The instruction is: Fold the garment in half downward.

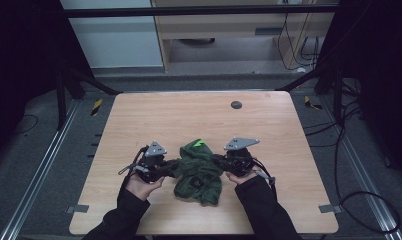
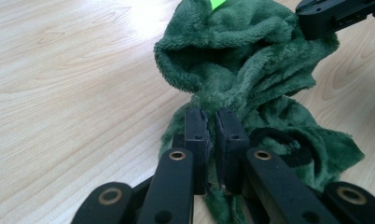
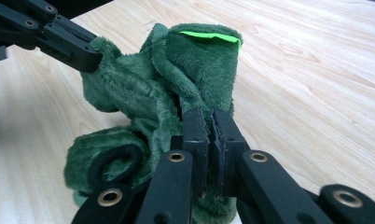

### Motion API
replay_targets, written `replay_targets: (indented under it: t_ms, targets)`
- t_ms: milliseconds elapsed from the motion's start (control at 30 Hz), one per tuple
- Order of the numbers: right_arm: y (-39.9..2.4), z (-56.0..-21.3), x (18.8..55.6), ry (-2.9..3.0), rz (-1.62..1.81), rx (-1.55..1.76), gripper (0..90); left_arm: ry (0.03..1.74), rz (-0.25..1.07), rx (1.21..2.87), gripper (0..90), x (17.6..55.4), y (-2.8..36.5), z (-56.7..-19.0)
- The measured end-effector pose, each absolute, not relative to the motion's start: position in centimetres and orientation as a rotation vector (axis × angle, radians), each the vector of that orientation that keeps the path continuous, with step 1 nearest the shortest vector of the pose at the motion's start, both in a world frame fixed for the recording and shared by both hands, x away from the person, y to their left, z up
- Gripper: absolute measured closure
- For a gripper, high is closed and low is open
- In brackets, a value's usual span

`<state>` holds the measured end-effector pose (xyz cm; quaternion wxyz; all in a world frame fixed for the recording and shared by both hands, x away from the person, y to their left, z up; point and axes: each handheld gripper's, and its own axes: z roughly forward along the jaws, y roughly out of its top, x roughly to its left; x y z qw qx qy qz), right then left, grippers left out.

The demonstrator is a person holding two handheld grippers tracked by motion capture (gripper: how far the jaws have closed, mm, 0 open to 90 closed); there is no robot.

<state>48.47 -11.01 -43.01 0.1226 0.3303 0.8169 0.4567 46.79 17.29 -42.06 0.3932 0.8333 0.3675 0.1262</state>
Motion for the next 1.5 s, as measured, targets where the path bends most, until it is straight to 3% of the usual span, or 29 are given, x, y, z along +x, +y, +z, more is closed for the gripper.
replay_targets:
  t_ms: [1500]
  targets:
    - [-10.9,-46.1,43.5,2.493,1.34,0.984,84.2,0.936,0.221,2.225,84.5,42.7,17.4,-45.6]
